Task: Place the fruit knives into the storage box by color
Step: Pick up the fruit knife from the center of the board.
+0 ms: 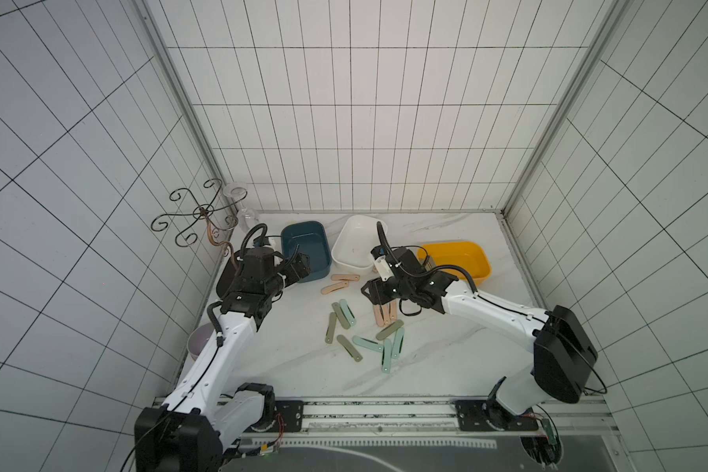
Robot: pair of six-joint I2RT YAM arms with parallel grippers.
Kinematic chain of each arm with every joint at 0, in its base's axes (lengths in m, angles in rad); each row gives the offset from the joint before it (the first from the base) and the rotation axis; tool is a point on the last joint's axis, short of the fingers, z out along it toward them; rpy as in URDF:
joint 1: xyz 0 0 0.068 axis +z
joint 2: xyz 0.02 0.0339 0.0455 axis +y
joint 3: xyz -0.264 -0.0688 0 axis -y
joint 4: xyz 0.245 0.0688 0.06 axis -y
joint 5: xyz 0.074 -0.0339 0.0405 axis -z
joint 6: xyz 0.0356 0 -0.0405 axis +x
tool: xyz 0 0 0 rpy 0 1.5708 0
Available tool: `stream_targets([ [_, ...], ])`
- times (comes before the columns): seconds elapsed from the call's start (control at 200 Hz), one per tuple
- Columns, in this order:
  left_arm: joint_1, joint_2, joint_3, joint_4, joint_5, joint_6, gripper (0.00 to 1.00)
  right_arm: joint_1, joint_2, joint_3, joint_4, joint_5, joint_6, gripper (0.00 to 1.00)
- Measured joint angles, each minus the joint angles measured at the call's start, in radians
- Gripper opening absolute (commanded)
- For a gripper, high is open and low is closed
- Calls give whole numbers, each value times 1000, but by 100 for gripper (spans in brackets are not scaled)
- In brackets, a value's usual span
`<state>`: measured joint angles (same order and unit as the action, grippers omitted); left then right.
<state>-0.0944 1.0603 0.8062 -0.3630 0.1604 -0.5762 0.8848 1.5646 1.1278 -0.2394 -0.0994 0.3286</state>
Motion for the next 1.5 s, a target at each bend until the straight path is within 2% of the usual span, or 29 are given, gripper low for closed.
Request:
stream_targets([
  [0.2,41,-7,-12,-9,14,17,97,202,66,0,-16,61,2,51],
  [0.5,51,-29,-25,-18,20,26,97,326,169,0,-67,126,9,50],
  [1.5,51,-44,-32,-16,50,18,97,345,236,-71,-67,155,45,52],
])
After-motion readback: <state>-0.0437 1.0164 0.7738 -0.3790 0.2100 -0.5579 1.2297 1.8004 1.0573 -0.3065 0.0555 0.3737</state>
